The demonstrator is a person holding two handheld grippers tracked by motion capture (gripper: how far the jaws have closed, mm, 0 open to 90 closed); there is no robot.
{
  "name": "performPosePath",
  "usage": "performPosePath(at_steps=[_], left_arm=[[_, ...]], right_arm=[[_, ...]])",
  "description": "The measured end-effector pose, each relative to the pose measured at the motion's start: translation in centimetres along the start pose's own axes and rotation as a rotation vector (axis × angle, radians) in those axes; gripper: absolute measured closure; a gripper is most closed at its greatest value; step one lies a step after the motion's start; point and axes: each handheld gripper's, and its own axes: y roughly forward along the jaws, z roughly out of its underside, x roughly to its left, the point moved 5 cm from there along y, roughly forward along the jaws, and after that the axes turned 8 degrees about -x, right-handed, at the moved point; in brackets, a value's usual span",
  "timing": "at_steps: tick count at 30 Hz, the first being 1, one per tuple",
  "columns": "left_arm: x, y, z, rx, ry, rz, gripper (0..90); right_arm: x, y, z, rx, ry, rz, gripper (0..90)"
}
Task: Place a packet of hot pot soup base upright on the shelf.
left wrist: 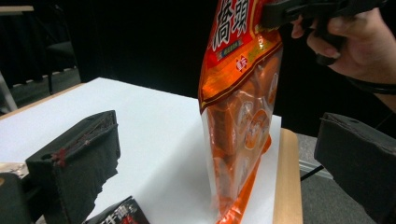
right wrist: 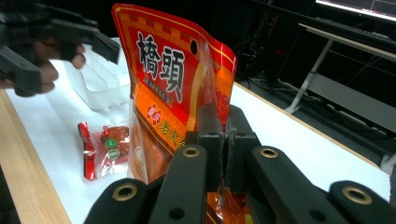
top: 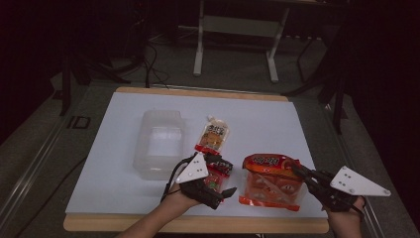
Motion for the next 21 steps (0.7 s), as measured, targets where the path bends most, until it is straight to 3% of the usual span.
performPosePath(at_steps=[4, 7, 12, 19, 21], left_arm=[[-0.2, 2.0, 0.5, 0.032, 0.007, 0.044, 0.7], [-0.3, 2.9, 0.5, 0.033, 0.009, 0.058, 0.8], [-0.3, 4.3, 0.4, 0.010, -0.023, 0.074, 0.8], [-0.4, 6.0, 0.5, 0.014, 0.008, 0.088, 1.2], [-0.4, 6.5, 0.8, 0.023, -0.012, 0.100, 5.6]], right_arm=[[-0.1, -0.1, 0.1, 0.000, 0.000, 0.002, 87.7], [-0.1, -0.1, 0.1, -0.002, 0.001, 0.002, 87.6], [0.0, -0.1, 0.1, -0.002, -0.001, 0.003, 87.6], [0.0, -0.2, 0.1, -0.004, 0.003, -0.002, 87.6], [0.1, -0.3, 0.1, -0.006, 0.003, -0.005, 87.6]])
